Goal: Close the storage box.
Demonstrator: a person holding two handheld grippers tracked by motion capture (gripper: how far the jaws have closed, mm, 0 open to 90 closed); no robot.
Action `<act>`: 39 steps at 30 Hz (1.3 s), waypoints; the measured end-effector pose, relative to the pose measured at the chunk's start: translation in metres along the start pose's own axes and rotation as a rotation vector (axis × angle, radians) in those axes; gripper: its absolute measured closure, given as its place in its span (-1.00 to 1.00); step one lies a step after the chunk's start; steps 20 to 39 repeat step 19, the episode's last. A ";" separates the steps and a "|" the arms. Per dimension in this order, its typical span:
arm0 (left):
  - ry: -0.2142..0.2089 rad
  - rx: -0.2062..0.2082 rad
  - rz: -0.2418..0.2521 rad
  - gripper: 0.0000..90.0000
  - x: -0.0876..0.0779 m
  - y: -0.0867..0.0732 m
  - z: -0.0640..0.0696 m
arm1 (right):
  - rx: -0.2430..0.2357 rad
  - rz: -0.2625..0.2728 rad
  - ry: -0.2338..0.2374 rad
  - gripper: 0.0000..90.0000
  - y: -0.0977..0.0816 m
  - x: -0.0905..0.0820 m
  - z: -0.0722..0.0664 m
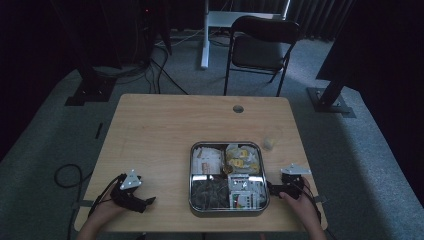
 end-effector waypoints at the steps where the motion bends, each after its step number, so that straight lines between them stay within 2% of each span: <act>1: -0.001 -0.001 -0.002 -0.98 0.000 0.000 0.000 | -0.001 0.000 0.000 -0.71 0.000 0.000 0.000; 39: -0.005 -0.012 -0.005 -0.98 0.002 0.001 -0.002 | -0.001 0.000 0.001 -0.72 0.000 0.000 0.000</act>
Point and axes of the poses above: each handheld gripper's, and its own axes: x roughly forward along the jaws, y roughly out of its top, z roughly to its right, the point moved 2 cm from there along x, roughly forward along the jaws, and after that the axes turned 6 degrees about y, right-handed, at the moved point
